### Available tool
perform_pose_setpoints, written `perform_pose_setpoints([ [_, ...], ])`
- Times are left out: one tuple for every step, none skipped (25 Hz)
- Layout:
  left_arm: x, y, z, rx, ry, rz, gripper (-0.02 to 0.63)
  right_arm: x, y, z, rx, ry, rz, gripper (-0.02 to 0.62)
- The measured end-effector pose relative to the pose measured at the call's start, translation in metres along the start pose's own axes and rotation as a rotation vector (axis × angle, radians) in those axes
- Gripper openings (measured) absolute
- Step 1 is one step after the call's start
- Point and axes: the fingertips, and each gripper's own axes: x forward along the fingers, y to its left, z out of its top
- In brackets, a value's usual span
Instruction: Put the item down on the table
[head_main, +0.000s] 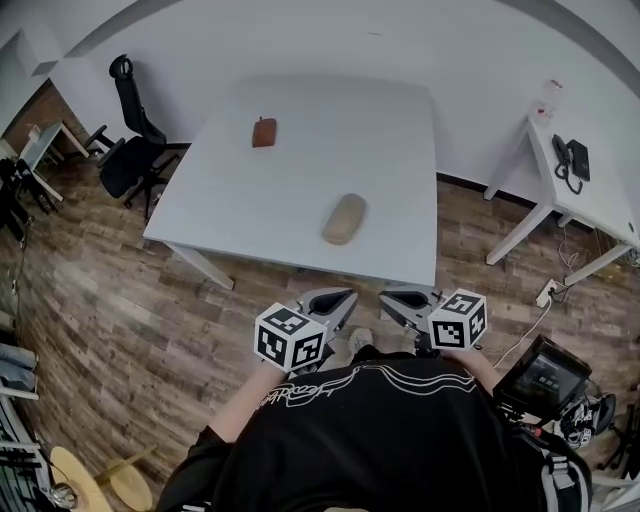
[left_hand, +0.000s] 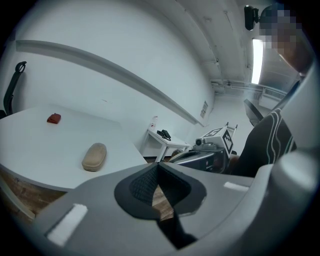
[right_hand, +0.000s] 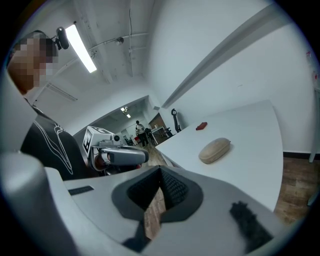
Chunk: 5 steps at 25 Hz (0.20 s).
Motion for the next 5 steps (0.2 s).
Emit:
perform_pose_setpoints([
  [-0.0024,-0.0007,-0.0026,0.003,0.001,0.002,0.005,-0.0001,0.0029,-0.0021,-0.001,0.002,-0.004,0.008],
  [-0.0044,-0.0006,-0.0043,0.006,0.002,0.004,0.005,0.0002,0.0051,-0.0032,-0.001,0.002,-0.008,0.008],
  [-0.0057,0.0003,-0.0052,0.01,0.002,0.006,0.005,0.0008,0.0061,-0.0037,-0.002,0.002,-0.011,0.008],
  [-0.0065,0.0015,-0.0057,0.014,0.003,0.008,0.005,0.0014,0.0066,-0.0038,-0.003,0.001,-0.015,0.008],
  [-0.0072,0.0028,-0.006,0.017,0.003,0.01,0.005,0.0021,0.007,-0.0038,-0.004,0.0,-0.018,0.008],
])
